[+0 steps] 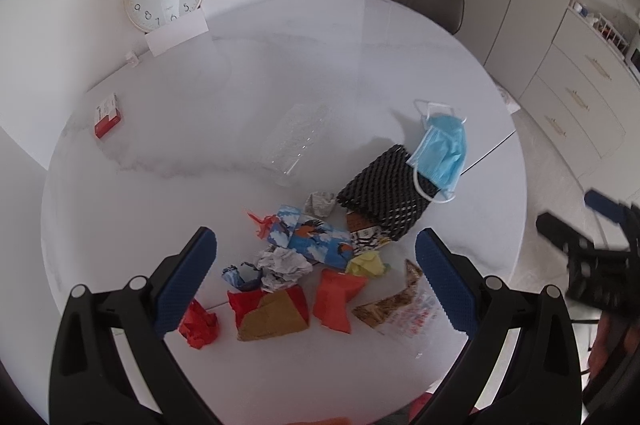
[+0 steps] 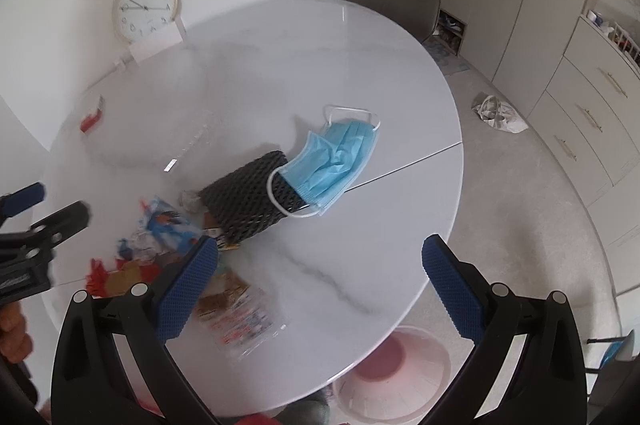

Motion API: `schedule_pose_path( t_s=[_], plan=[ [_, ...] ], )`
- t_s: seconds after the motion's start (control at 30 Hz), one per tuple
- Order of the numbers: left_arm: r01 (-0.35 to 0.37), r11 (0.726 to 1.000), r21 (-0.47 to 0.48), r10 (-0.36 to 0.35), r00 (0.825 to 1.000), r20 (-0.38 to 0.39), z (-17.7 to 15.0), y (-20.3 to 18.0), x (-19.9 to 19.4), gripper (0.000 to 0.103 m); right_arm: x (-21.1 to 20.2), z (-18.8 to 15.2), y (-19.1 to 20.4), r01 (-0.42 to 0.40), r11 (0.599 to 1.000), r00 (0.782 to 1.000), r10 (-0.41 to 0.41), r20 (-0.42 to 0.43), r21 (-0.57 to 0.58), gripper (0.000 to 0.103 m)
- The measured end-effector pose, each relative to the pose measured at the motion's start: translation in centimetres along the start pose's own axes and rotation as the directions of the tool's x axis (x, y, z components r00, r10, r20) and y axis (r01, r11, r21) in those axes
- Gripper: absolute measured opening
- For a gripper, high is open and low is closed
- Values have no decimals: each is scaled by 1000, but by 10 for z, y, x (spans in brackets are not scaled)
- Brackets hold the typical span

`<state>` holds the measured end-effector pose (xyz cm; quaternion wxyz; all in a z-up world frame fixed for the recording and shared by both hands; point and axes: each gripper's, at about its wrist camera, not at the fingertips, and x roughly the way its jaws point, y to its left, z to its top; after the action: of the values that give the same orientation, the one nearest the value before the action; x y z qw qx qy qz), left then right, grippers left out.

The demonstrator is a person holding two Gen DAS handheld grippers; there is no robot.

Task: Collect trash
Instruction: 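Grasp the blue face mask with the right tool while the left tool grasps the black mesh net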

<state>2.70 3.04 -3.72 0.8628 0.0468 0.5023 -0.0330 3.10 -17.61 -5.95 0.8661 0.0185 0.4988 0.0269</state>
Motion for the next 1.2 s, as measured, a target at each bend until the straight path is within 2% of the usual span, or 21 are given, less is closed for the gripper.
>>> schedule_pose_path(
  t_s=[0.13,0.3,0.43,0.5,0.6,0.67,0.8,0.93,1.0,1.13,1.2],
  plan=[
    [12,1000,26,-11,1000,-23,-1,8,19,95,52,17,-13,26,1000,998,-26,-52,-5,101],
    [53,997,62,-51,998,-35,2,14,42,95,124,44,-48,-6,981,993,30,-118,194,101],
    [89,991,102,-85,995,-42,11,15,63,95,167,63,-61,-2,948,987,53,-151,319,93],
    [119,985,128,-113,992,-47,17,12,75,95,183,68,-61,16,936,984,49,-173,352,92],
    [171,969,178,-164,985,-50,27,5,92,95,203,73,-55,40,926,975,45,-216,375,83],
    [200,954,224,-192,980,-55,34,-3,106,95,208,75,-51,34,924,974,55,-221,380,73],
    [246,913,325,-232,969,-82,45,-20,130,95,215,79,-47,-3,922,975,89,-205,387,24],
    [266,870,416,-239,964,-118,51,-40,155,95,203,78,-59,-76,900,980,147,-133,430,16],
    [275,857,436,-238,961,-138,54,-48,167,95,191,78,-68,-112,888,982,168,-89,446,15],
    [318,831,456,-265,948,-176,56,-63,182,95,161,77,-88,-148,870,986,170,-3,469,15],
    [319,823,470,-261,947,-185,55,-71,188,94,144,75,-101,-159,862,986,162,36,481,15]
  ],
)
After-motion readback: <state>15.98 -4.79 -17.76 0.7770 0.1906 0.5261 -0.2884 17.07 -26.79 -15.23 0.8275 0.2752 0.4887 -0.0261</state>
